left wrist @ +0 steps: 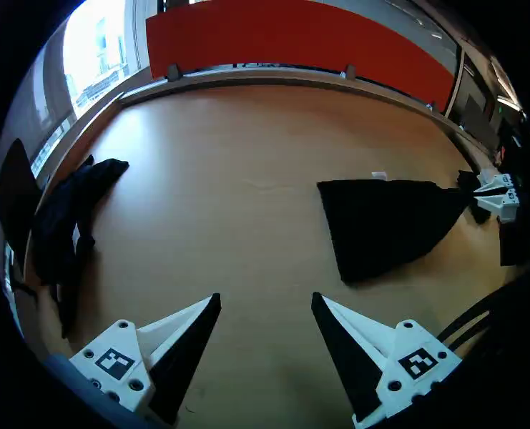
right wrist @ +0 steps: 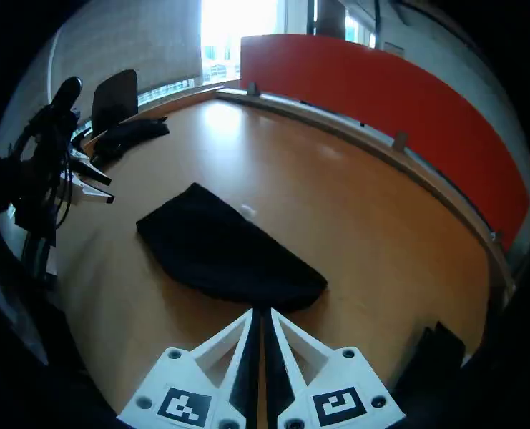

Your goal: Fold towel

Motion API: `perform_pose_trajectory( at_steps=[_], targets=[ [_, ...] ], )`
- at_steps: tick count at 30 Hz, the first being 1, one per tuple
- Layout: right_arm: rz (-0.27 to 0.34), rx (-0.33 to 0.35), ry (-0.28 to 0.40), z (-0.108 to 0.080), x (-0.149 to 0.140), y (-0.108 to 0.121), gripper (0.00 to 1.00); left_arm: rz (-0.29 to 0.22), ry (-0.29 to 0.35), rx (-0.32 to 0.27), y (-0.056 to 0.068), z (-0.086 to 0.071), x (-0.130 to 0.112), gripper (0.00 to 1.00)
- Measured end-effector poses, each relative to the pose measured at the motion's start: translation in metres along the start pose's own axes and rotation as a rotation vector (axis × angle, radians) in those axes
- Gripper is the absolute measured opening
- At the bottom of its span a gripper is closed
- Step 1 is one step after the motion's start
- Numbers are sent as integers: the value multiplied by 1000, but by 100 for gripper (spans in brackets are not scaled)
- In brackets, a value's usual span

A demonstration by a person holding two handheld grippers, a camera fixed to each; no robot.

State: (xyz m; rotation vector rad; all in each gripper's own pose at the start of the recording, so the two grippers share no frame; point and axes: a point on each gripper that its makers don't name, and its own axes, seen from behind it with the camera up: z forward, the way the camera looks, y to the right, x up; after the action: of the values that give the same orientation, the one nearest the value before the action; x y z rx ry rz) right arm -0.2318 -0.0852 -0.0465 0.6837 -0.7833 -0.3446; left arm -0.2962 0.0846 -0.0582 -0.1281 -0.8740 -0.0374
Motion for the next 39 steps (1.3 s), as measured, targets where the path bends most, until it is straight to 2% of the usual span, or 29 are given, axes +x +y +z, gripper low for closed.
perform_pose_trajectory(
  at_steps=[13,23,29,39],
  targets=[
    [-54,-34,72,-24,46,12,5,3,12,-1,4,-2,4,94],
    [-79,-56,101,-40,63,21,5,3,18,1,3,-4,7,94],
    [-92,-55,101,-43,65,21,5,5,18,2,4,-4,6,94],
    [-105,-27,99,-36,67,9,5,7,23,-1,6,-5,7,94]
  ],
)
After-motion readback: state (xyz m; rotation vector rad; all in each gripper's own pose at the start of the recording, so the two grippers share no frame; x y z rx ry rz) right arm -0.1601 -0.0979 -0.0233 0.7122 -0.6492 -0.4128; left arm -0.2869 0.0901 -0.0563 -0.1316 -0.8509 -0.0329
